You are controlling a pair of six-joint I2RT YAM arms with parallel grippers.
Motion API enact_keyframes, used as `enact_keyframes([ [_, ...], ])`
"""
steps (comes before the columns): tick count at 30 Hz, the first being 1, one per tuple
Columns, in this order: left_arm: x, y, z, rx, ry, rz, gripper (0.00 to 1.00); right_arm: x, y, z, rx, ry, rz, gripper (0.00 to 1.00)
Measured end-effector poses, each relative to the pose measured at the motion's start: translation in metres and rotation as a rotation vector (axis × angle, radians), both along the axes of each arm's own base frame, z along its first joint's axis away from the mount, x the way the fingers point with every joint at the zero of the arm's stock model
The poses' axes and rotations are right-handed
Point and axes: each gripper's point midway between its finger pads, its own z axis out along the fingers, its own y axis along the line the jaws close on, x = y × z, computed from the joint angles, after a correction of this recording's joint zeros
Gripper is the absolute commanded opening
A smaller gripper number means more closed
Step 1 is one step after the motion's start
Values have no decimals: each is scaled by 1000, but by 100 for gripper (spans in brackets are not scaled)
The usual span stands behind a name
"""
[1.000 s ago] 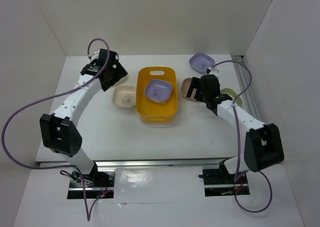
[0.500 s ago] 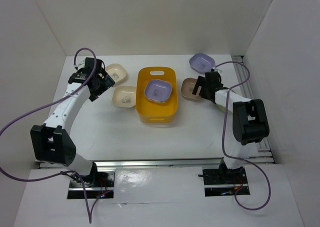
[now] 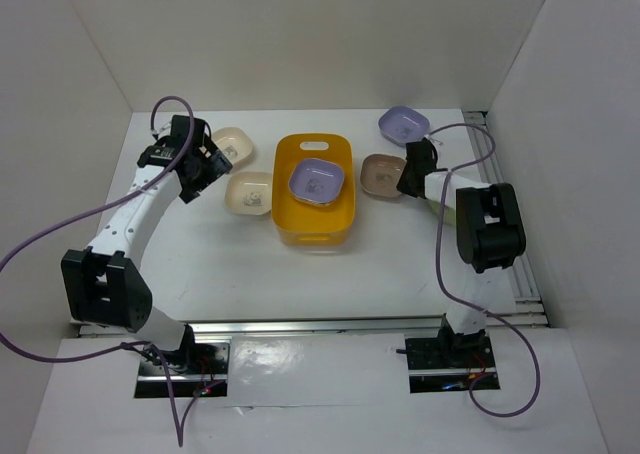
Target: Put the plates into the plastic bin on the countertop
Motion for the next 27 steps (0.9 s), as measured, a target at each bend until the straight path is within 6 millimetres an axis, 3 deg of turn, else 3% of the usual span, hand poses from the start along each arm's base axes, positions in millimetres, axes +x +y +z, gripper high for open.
enact_keyframes([
  [4,-1,-7,0,7,-1,-18,100,25,-3,22,1,-58,-46,0],
  [10,-1,-11,0,27,-3,-22,100,26,-18,40,-53,-53,-124,0],
  [12,-1,-9,0,34,-3,-15,100,23,-21,55,-66,-67,-141,0],
  [15,-2,-6,0,46,-3,-4,100,18,-21,93,-76,-131,-154,0],
  [18,-3,-4,-1,56,3,3,100,13,-5,145,-62,-243,-134,0],
  [22,-6,-3,-2,62,17,3,100,-3,30,205,-24,-379,-73,0],
  [24,-8,-4,-3,64,22,2,100,-11,48,223,9,-420,-43,0],
  [27,-8,-4,-3,64,25,0,100,-20,77,231,56,-441,-15,0],
])
